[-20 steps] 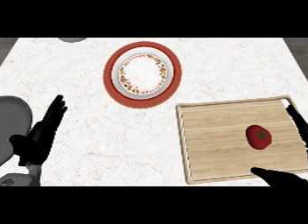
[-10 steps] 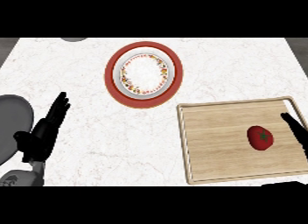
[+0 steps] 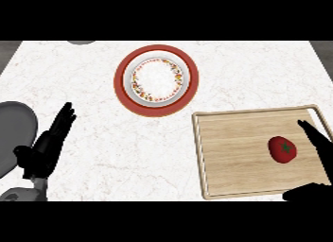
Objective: Pick the tomato from the tray and place it in the plate
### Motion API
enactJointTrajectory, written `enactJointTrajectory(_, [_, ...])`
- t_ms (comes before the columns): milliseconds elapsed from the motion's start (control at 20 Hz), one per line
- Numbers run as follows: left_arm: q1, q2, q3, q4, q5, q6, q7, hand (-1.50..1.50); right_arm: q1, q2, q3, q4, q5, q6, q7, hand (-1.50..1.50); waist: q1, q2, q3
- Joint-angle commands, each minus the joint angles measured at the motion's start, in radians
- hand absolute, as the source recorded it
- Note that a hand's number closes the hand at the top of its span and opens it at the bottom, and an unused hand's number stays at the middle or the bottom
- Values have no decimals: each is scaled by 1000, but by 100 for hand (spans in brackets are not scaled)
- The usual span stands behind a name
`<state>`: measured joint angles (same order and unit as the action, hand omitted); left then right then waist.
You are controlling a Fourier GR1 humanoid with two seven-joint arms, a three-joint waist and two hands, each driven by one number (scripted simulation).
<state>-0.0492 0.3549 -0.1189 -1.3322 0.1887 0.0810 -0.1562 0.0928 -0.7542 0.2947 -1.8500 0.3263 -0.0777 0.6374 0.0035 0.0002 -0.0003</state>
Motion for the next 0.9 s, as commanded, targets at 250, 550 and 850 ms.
enactJointTrajectory(250, [-14, -28, 69, 37, -27, -51, -11, 0, -95, 154, -35, 237, 96, 106, -102, -150, -1, 0, 0])
enactJointTrajectory(550, [4, -66, 48, -24, -81, -20, 33, 0, -114, 249, 15, 302, 264, 67, -61, -150, 0, 0, 1])
enactJointTrajectory(850, [-11, -75, 114, -8, -100, -78, 24, 0, -171, 264, -157, 425, 228, 182, -205, -150, -2, 0, 0])
